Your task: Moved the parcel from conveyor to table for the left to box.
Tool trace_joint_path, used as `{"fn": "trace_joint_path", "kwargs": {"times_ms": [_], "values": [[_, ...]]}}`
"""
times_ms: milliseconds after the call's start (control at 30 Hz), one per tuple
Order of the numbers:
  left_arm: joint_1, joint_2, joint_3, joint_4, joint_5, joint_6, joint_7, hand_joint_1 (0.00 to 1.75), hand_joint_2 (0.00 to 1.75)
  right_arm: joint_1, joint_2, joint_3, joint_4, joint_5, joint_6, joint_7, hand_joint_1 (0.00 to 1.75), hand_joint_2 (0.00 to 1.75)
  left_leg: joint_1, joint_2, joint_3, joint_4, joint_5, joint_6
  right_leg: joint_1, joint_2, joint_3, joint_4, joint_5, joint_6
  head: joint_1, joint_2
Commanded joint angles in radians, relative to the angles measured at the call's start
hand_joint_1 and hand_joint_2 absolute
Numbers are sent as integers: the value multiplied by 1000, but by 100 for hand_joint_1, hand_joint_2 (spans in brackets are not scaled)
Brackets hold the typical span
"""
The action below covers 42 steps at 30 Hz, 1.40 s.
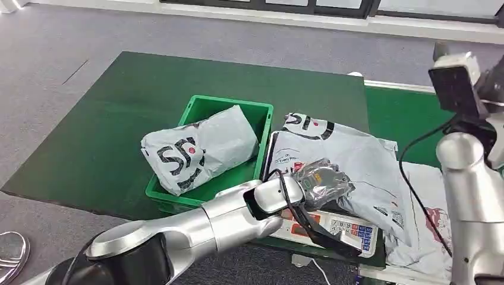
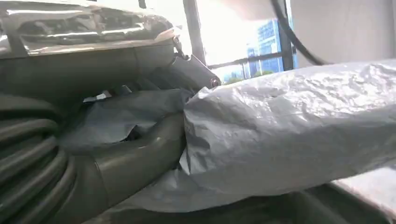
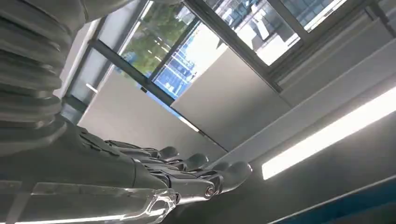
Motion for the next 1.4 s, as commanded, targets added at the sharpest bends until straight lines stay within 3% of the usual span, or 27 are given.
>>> {"fn": "trace_joint_path", "kwargs": {"times_ms": [33,167,433,967,1400], "values": [[-30,17,62,13,8,28,-5,175,175,293,15,-91,-296,27,-59,4,0,175,1,-1,-1,-1,0,0,1,-1,0,-1,1,-1,0,0],[-25,17,74,23,0,37,-8,175,175,428,79,-185,-387,66,-60,-30,0,175,1,-2,-2,-1,1,0,1,-2,-1,-2,1,-1,0,0],[-25,17,75,23,0,37,-8,175,175,415,79,-189,-387,64,-56,-27,0,175,0,2,-5,0,0,0,1,2,-5,-1,2,-1,0,0],[-47,17,6,-16,148,13,-34,175,175,605,95,-288,-529,87,-60,-48,0,175,1,-1,-6,0,1,1,1,-2,-5,-1,1,-1,0,0],[-59,17,-22,28,170,15,-42,175,175,630,131,-273,-549,104,-60,-57,0,175,0,1,-6,0,1,1,1,0,-5,-1,1,-1,0,0]]}}
